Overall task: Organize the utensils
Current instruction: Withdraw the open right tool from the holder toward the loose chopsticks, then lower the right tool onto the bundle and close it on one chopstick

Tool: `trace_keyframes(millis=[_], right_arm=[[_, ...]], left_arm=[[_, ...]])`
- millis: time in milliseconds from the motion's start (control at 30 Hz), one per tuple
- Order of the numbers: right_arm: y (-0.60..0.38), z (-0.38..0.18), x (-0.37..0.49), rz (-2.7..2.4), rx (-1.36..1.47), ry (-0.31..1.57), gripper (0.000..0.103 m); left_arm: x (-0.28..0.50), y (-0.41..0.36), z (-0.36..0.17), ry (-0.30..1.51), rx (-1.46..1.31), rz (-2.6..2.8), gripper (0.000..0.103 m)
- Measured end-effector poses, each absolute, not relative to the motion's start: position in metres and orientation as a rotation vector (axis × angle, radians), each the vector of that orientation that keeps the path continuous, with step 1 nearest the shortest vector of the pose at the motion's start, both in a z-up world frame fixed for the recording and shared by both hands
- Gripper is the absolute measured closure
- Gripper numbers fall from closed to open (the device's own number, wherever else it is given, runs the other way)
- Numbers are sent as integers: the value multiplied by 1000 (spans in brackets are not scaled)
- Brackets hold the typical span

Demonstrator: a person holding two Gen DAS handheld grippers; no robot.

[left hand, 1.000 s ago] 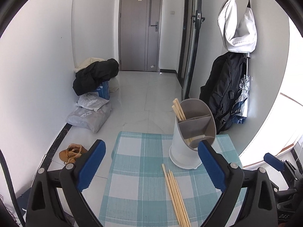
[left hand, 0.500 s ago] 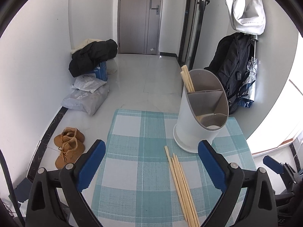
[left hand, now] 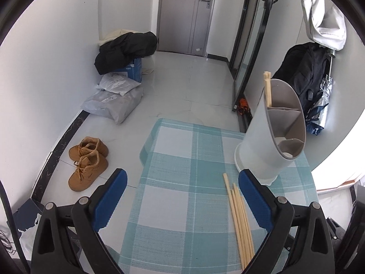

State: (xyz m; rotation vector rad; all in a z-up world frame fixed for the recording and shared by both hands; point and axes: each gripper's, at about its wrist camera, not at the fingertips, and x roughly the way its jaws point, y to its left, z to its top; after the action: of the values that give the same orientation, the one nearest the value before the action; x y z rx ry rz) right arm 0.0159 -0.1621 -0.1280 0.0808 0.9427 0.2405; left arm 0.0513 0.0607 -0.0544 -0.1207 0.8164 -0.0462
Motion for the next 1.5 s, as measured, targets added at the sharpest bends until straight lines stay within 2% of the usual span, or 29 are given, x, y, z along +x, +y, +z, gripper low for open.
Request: trace_keyframes(millis=[67, 133, 267, 433, 600, 767, 1200, 1267, 1333, 1367, 1500], right_arm=[[-153, -135, 19, 254, 42, 972, 23], [-144, -141, 19, 278, 2, 999, 39], [-131, -148, 19, 302, -54, 1021, 44], [-118, -156, 19, 316, -88, 1049, 55], [-115, -156, 15, 306, -103, 1042, 57], [-109, -154, 10, 321, -115, 1052, 63], [-91, -155, 4, 327, -209, 1057, 66], [-89, -155, 6, 339, -220, 1055, 72], [-86, -155, 11, 355, -229, 1052, 92], [-85, -155, 13, 358, -234, 1052, 97], [-85, -154, 11, 388, -269, 1073, 98]], left_arm=[[53, 65, -56, 823, -127, -37, 7], [54, 70, -58, 832, -137, -28, 7], [59, 79, -63, 861, -164, -11, 7], [62, 85, -67, 891, -188, 7, 7], [62, 83, -70, 903, -174, 4, 7], [61, 87, -70, 910, -190, 6, 7], [62, 94, -76, 932, -204, 30, 7], [63, 96, -76, 935, -206, 35, 7], [63, 97, -76, 933, -209, 37, 7], [62, 98, -76, 931, -207, 42, 7], [62, 101, -78, 939, -211, 52, 7]])
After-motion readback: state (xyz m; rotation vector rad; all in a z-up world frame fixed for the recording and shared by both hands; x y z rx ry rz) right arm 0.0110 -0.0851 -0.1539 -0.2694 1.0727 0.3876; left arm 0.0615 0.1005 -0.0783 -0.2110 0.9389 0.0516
